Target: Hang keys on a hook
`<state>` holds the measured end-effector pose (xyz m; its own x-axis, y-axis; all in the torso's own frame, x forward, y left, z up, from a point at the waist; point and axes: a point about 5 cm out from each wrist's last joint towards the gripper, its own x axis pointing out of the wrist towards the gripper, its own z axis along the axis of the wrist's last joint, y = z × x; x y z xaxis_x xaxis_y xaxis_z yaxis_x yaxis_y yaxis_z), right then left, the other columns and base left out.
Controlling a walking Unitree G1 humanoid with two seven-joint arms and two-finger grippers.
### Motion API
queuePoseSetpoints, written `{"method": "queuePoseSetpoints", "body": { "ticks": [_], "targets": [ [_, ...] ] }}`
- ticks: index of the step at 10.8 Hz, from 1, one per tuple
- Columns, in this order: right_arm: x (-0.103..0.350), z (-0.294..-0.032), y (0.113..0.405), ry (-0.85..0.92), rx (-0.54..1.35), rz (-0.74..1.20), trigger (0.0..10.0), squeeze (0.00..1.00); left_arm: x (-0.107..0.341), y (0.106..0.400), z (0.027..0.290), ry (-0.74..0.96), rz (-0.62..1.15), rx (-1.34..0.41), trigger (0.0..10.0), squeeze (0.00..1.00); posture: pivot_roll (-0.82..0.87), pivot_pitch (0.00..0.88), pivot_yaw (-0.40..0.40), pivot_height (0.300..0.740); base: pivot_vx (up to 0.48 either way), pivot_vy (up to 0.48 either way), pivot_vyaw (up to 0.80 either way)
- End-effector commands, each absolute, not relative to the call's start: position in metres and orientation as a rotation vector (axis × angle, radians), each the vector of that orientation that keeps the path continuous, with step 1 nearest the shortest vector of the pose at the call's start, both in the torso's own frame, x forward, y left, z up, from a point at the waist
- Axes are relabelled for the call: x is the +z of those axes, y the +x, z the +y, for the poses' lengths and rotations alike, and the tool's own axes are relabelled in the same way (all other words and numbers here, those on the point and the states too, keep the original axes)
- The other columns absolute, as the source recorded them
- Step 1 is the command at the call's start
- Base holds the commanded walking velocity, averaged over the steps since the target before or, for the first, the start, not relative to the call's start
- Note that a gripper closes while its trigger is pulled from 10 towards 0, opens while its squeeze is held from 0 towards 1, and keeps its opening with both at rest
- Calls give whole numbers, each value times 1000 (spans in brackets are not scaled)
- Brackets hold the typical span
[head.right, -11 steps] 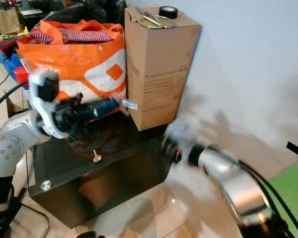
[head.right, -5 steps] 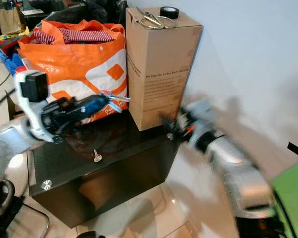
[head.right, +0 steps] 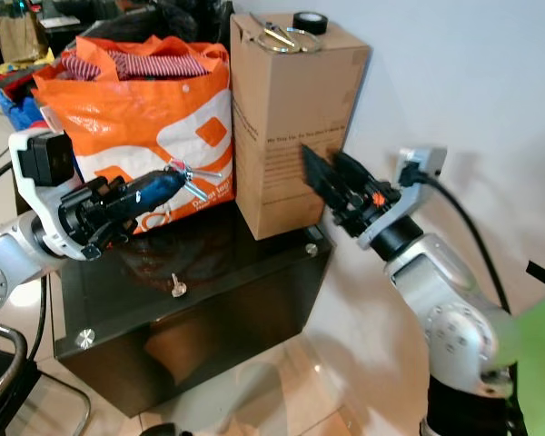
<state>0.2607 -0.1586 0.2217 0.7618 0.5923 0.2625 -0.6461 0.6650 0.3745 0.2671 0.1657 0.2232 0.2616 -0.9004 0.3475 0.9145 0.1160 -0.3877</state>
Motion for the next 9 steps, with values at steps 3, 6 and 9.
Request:
{"method": "queuePoseSetpoints", "body": {
  "ticks": [3, 6, 9],
  "targets": [
    [236, -148, 235, 463, 955, -141, 10000, 0, 230, 267, 165, -560, -44, -1340, 0, 24, -81, 0, -42, 740, 0, 0, 0],
    [236, -140, 232, 458, 1015, -108, 9333, 0, 230, 269, 155, -563, -46, -1369, 0, 27, -82, 0, -43, 740, 0, 0, 0],
    [232, -133, 232, 427, 1050, -67, 588, 0, 228, 272, 142, -555, -36, -1406, 0, 27, -83, 0, -43, 740, 0, 0, 0]
  ]
}}
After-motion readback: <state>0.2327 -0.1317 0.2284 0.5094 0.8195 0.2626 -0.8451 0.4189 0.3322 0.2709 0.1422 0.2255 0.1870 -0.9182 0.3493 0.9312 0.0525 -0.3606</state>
